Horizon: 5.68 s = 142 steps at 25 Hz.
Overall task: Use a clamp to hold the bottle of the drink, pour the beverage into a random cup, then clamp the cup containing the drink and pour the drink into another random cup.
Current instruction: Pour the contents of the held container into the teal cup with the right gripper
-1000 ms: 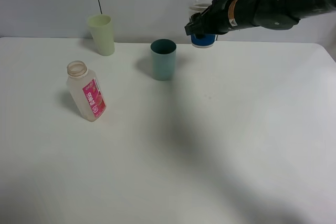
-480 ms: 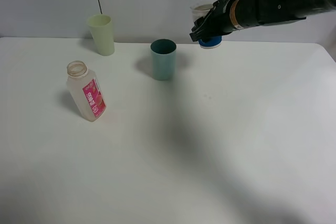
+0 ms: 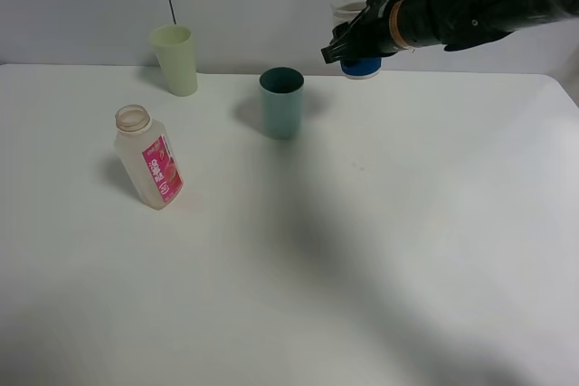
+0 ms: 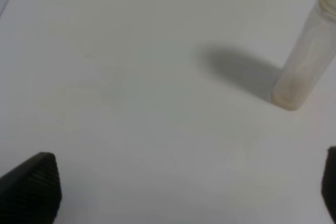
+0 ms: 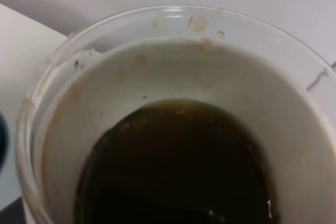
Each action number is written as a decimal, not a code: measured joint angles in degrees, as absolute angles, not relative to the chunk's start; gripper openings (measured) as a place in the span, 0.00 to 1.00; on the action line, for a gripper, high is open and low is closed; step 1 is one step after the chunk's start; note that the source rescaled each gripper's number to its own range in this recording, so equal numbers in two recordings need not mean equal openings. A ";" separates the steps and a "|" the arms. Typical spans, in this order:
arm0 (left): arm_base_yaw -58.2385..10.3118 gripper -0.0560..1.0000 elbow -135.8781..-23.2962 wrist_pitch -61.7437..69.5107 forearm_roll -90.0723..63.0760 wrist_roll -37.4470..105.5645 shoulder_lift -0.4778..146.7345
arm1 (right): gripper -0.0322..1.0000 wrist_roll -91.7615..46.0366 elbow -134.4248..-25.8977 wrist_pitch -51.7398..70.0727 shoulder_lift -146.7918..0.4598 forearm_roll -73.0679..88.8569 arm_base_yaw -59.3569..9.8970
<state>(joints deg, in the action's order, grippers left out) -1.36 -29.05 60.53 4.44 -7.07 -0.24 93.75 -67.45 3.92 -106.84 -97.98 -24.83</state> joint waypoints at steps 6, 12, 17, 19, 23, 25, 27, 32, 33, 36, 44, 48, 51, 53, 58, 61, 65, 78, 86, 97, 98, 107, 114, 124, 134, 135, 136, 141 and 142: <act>-1.36 1.00 -29.05 60.53 4.44 -7.07 -0.24 | 0.03 92.22 -68.56 6.59 -106.97 -97.98 -27.14; -1.36 1.00 -29.05 60.53 4.44 -7.07 -0.24 | 0.03 91.03 -70.82 7.76 -109.90 -97.98 -29.51; -1.36 1.00 -29.05 60.53 4.44 -7.07 -0.24 | 0.03 88.38 -72.80 9.37 -112.32 -97.98 -31.64; -1.36 1.00 -29.05 60.53 4.44 -7.07 -0.24 | 0.03 86.94 -73.07 10.05 -112.71 -97.98 -32.19; -1.36 1.00 -29.05 60.53 4.44 -7.07 -0.24 | 0.03 82.69 -73.19 11.49 -112.75 -97.98 -32.91; -1.36 1.00 -29.05 60.53 4.44 -7.07 -0.24 | 0.03 80.37 -73.42 11.96 -112.75 -97.98 -32.91; -1.36 1.00 -29.05 60.53 4.44 -7.07 -0.24 | 0.03 78.35 -73.42 12.57 -112.75 -97.98 -32.96; -1.36 1.00 -29.05 60.53 4.44 -7.07 -0.24 | 0.03 73.22 -73.42 14.02 -112.75 -97.98 -33.08; -1.36 1.00 -29.05 60.53 4.44 -7.07 -0.24 | 0.03 72.35 -73.42 14.03 -112.75 -97.98 -33.08; -1.36 1.00 -29.05 60.53 4.44 -7.07 -0.24 | 0.03 69.65 -73.42 14.03 -112.75 -97.98 -33.08; -1.36 1.00 -29.05 60.53 4.44 -7.07 -0.24 | 0.03 63.79 -73.42 14.22 -112.75 -97.98 -33.08; -1.36 1.00 -29.05 60.53 4.44 -7.07 -0.24 | 0.03 61.15 -73.42 14.22 -112.75 -97.98 -33.08; -1.36 1.00 -29.05 60.53 4.44 -7.07 -0.24 | 0.03 59.25 -73.42 14.46 -112.75 -97.98 -33.08; -1.36 1.00 -29.05 60.53 4.44 -7.07 -0.24 | 0.03 58.19 -73.42 14.75 -112.75 -97.98 -33.13; -1.36 1.00 -29.05 60.53 4.44 -7.07 -0.24 | 0.03 57.58 -73.42 17.38 -112.75 -97.98 -33.96; -1.36 1.00 -29.05 60.53 4.44 -7.07 -0.24 | 0.03 56.44 -73.42 18.92 -112.75 -97.98 -34.64; -1.36 1.00 -29.05 60.53 4.44 -7.07 -0.24 | 0.03 55.98 -73.42 20.33 -112.75 -97.98 -35.31; -1.36 1.00 -29.05 60.53 4.44 -7.07 -0.24 | 0.03 55.64 -73.42 24.36 -112.75 -97.93 -36.24; -1.36 1.00 -29.05 60.53 4.44 -7.07 -0.24 | 0.03 53.97 -73.42 24.41 -112.75 -97.93 -36.29; -1.36 1.00 -29.05 60.53 4.44 -7.07 -0.24 | 0.03 53.66 -73.42 25.39 -112.75 -97.93 -36.52; -1.36 1.00 -29.05 60.53 4.44 -7.07 -0.24 | 0.03 53.66 -73.42 25.84 -112.75 -97.93 -36.67; -1.36 1.00 -29.05 60.53 4.44 -7.07 -0.24 | 0.03 53.66 -73.42 28.08 -112.75 -97.88 -37.40; -1.36 1.00 -29.05 60.53 4.44 -7.07 -0.24 | 0.03 53.66 -73.42 30.07 -112.75 -97.88 -37.81; -1.36 1.00 -29.05 60.53 4.44 -7.07 -0.24 | 0.03 53.21 -74.59 31.96 -114.71 -97.88 -38.33; -1.36 1.00 -29.05 60.53 4.44 -7.07 -0.24 | 0.03 49.87 -74.77 31.79 -114.96 -97.88 -38.52; -1.36 1.00 -29.05 60.53 4.44 -7.07 -0.24 | 0.03 49.37 -74.77 31.83 -114.96 -97.88 -38.52; -1.36 1.00 -29.05 60.53 4.44 -7.07 -0.24 | 0.03 48.86 -74.77 31.83 -114.96 -97.88 -38.52; -1.36 1.00 -29.05 60.53 4.44 -7.07 -0.24 | 0.03 47.85 -74.77 31.85 -114.96 -97.88 -38.52; -1.36 1.00 -29.05 60.53 4.44 -7.07 -0.24 | 0.03 47.73 -74.77 31.85 -114.96 -97.88 -38.52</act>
<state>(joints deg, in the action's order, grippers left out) -1.36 -29.05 60.53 4.44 -7.07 -0.24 47.73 -74.77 31.85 -114.96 -97.88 -38.52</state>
